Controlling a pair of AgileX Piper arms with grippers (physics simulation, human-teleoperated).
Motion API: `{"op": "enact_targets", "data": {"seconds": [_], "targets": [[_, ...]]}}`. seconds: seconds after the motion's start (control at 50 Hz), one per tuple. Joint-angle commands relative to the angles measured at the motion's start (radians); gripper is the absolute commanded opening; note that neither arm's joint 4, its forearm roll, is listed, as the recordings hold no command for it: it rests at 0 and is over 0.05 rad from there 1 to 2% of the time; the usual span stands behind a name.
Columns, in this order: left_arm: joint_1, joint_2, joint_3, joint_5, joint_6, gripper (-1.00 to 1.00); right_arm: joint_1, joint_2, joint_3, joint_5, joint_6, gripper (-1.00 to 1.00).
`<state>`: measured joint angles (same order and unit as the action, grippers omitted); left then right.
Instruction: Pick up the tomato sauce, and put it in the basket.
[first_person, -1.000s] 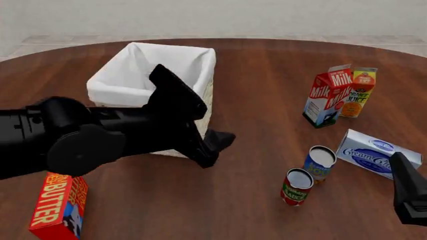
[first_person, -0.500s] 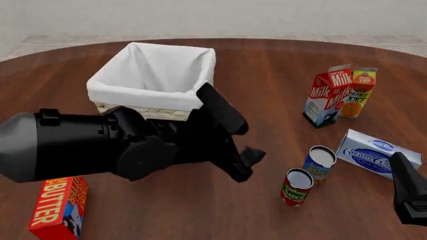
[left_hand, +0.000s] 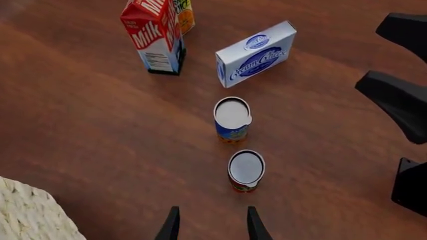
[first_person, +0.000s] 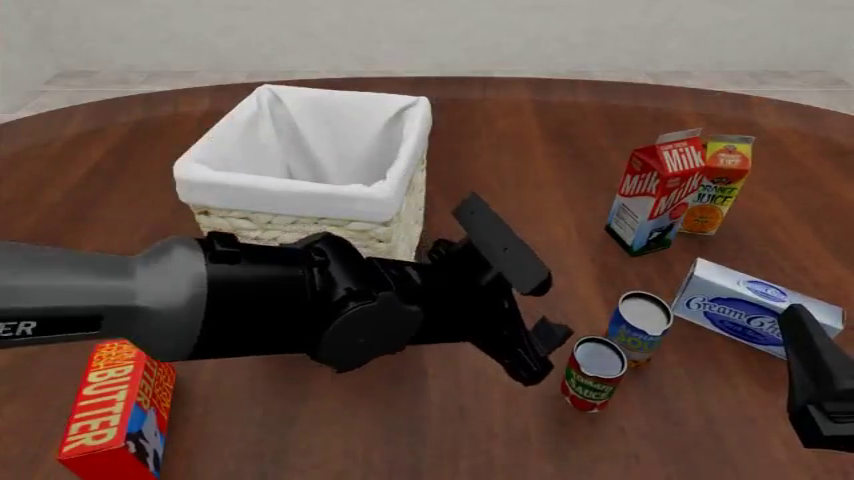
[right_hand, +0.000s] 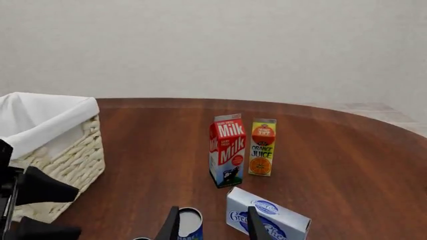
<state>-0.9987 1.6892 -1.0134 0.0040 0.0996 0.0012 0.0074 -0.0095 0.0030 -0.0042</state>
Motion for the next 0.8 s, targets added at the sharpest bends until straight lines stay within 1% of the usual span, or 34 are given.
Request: {"op": "enact_targets", "data": {"seconds": [0.02,0.4,0.58,0.8], "targets": [[-0.015,0.062,-0.024,-0.018,-0.008,1.00,0.000,0.000,0.000,0.000,0.000,1.00],[-0.012,0.130,-0.077,-0.026,0.007,1.00,0.000,0.000,0.000,0.000,0.000,1.00],[-0.030,0.164,-0.101,-0.025,-0.012,1.00,0.000,0.000,0.000,0.000,0.000,1.00],[-0.056,0.206,-0.139,-0.020,-0.014,1.00,0.000,0.000,0.000,0.000,0.000,1.00]]}}
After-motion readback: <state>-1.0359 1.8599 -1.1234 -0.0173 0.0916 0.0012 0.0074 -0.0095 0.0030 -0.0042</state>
